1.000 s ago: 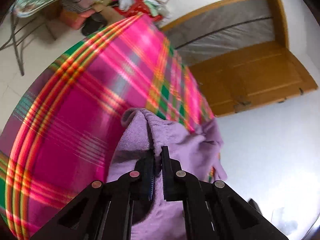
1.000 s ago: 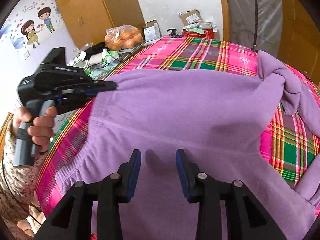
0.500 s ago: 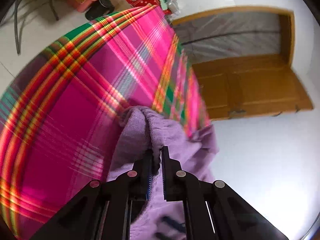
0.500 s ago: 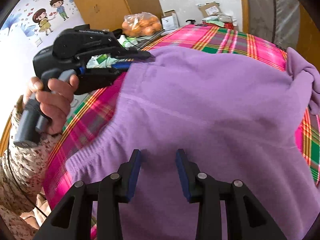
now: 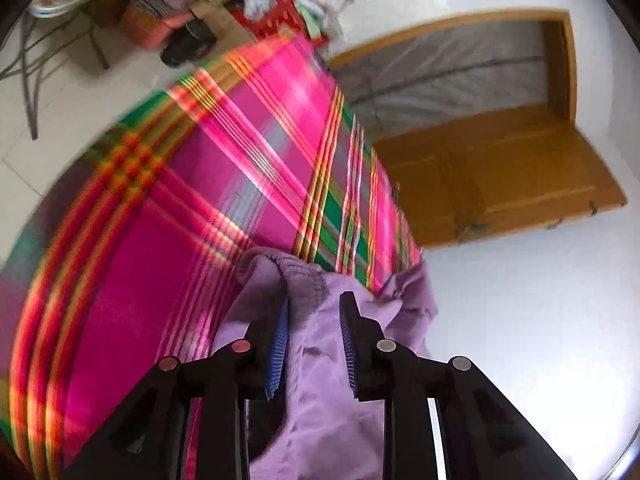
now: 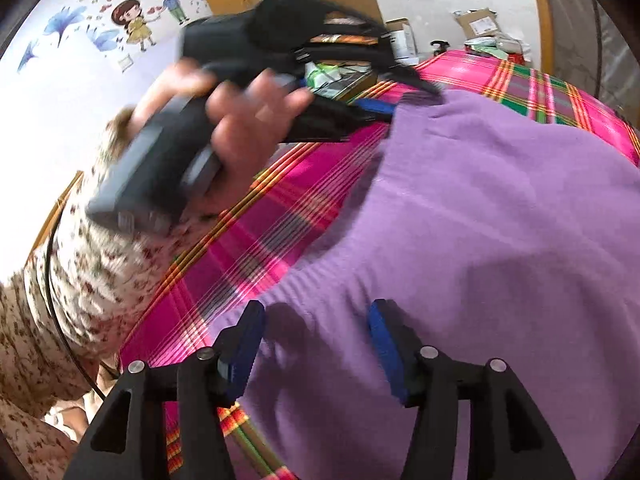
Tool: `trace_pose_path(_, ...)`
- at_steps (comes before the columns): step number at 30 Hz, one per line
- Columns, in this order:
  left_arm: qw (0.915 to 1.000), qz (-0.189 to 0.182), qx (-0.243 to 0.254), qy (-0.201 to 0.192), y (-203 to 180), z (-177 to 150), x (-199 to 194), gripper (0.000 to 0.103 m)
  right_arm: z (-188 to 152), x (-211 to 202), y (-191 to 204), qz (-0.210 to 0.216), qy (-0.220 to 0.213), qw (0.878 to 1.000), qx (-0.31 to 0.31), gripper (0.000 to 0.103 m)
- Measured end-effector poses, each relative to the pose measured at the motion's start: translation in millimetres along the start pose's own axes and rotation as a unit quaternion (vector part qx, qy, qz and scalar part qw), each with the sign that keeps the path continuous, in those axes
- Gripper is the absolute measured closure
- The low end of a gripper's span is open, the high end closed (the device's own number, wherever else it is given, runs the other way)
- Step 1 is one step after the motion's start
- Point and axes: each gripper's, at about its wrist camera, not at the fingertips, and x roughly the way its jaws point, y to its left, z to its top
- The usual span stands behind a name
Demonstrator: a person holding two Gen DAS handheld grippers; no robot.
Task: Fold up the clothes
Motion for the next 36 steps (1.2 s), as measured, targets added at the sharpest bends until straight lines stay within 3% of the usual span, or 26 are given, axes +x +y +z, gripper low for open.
trace_pose_path(4,0.9969,-0.044,-0.061,0.023,8.6,9.4,20.1,0.078,1.0,4.7,6.1,-0.008,0.001,1.000,-0.003,0.045)
trace_pose_path(10,0.9954,-0.046,-0.079,0.026,11.2,16.1,27.8,0.081,2.1,6.2,6.7,-0.010,-0.004,1.000,0.009,0.045)
trace_pose_path(12,0.9973,-0.044,-0.055,0.019,4.7,16.5,21.0,0.091,1.2,6.5,7.3,-0.012,-0.008,1.000,0.008,0.047)
trace_pose_path(16,0.9995,-0.031,0.007,-0.004,-9.5,16.8,5.9,0.095,1.2,9.5,15.8,-0.042,-0.010,0.999,-0.013,0.057)
trace_pose_path(19,0.9998,-0.006,0.015,-0.015,-3.6,18.2,2.5,0.095,1.6,12.6,23.9,-0.073,-0.013,0.997,-0.032,0.068)
trace_pose_path(22,0.9998,0.004,0.015,-0.011,1.4,18.5,2.4,0.095,-0.5,10.5,21.1,-0.076,-0.026,0.996,-0.024,0.080)
trace_pose_path(24,0.9998,0.004,0.018,-0.009,2.1,18.0,0.5,0.095,-1.2,7.3,19.1,-0.081,-0.032,0.996,-0.022,0.095)
trace_pose_path(33,0.9994,0.003,0.033,0.002,5.3,16.1,-8.0,0.095,-2.0,-32.7,27.1,-0.028,-0.088,0.995,-0.046,0.098)
trace_pose_path(36,0.9992,0.002,0.039,0.005,6.4,15.5,-10.9,0.095,0.5,-22.8,32.9,-0.032,-0.075,0.995,-0.058,0.098)
